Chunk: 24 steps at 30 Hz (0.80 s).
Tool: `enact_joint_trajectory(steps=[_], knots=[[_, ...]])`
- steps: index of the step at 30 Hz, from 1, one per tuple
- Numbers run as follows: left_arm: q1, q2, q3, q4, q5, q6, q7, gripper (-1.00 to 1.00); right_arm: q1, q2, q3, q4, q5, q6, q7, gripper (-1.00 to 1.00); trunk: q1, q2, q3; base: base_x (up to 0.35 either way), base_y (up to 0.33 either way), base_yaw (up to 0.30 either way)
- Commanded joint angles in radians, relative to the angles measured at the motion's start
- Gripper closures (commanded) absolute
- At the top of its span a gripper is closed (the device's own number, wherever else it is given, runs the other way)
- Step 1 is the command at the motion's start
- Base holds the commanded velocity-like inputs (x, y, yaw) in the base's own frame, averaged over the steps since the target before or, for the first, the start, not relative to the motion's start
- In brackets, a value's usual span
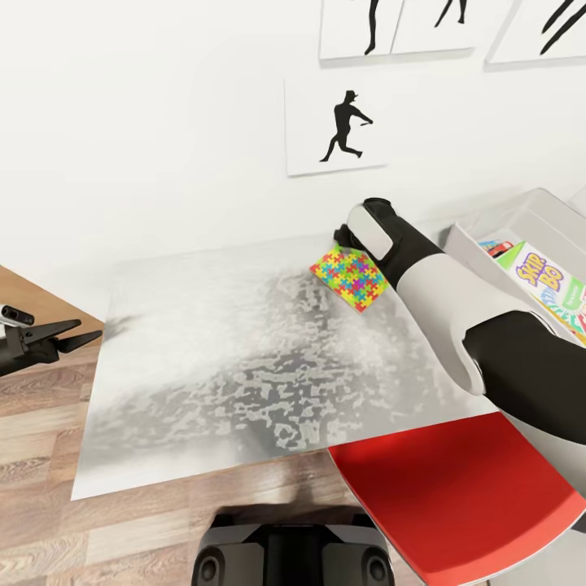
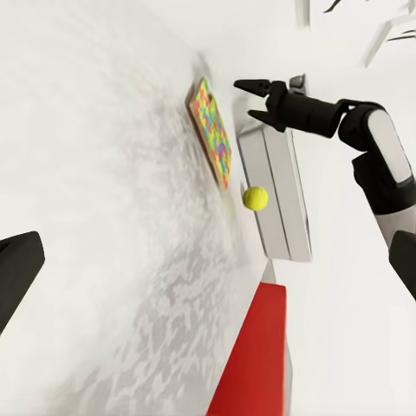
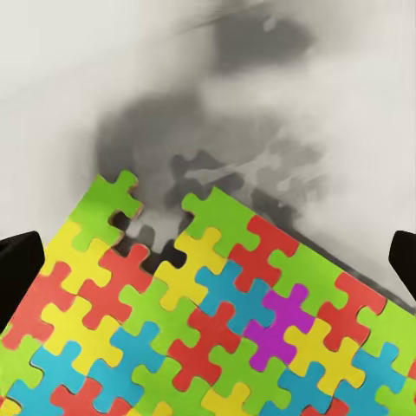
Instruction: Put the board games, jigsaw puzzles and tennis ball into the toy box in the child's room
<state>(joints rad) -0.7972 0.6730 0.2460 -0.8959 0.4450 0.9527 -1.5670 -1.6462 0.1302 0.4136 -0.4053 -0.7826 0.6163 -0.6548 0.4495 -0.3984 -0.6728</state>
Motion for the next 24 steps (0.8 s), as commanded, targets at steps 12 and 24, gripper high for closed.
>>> enact_joint_trajectory(steps=[12,24], knots=[[0.020,-0.001,-0.001,-0.044,0.000,0.012,-0.004,-1.00,-0.020,-0.001,0.007,-0.039,-0.009,0.004,-0.010,-1.00,0.001,-0.002,-0.012,0.000,0.000,0.000],[0.027,-0.002,-0.001,-0.054,0.001,0.013,-0.004,-1.00,-0.036,-0.001,0.006,-0.042,-0.010,0.006,-0.010,-1.00,0.001,-0.002,-0.024,0.000,0.000,0.000]])
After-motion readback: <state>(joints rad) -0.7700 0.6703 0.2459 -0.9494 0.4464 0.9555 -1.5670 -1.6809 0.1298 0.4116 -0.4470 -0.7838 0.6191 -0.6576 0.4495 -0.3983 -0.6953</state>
